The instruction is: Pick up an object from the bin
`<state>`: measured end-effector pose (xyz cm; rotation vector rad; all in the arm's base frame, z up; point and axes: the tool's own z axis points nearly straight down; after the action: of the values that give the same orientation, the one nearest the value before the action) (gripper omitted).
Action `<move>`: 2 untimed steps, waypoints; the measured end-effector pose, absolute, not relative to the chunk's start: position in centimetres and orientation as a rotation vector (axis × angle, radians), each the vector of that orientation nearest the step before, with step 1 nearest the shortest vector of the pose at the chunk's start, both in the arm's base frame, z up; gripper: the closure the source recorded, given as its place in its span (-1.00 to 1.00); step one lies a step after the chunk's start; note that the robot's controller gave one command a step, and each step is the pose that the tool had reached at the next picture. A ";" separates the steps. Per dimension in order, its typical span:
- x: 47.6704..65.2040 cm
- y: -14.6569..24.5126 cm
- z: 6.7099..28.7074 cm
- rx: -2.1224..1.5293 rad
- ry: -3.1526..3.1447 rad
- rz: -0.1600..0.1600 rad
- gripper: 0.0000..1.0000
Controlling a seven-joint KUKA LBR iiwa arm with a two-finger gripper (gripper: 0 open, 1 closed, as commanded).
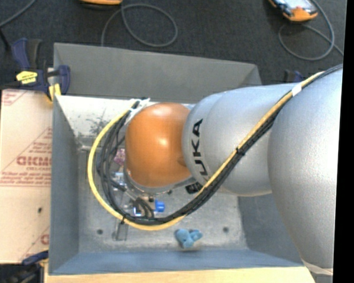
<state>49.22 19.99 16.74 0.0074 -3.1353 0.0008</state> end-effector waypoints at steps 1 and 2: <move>49.4 19.9 17.2 0.001 -3.143 -0.003 -1.00; 49.4 18.6 19.0 -0.105 -3.132 0.000 -1.00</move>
Offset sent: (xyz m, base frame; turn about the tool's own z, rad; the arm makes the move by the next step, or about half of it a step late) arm 0.0084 -0.0556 0.0872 0.2845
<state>49.38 18.65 19.00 -0.1052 -3.1322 0.0005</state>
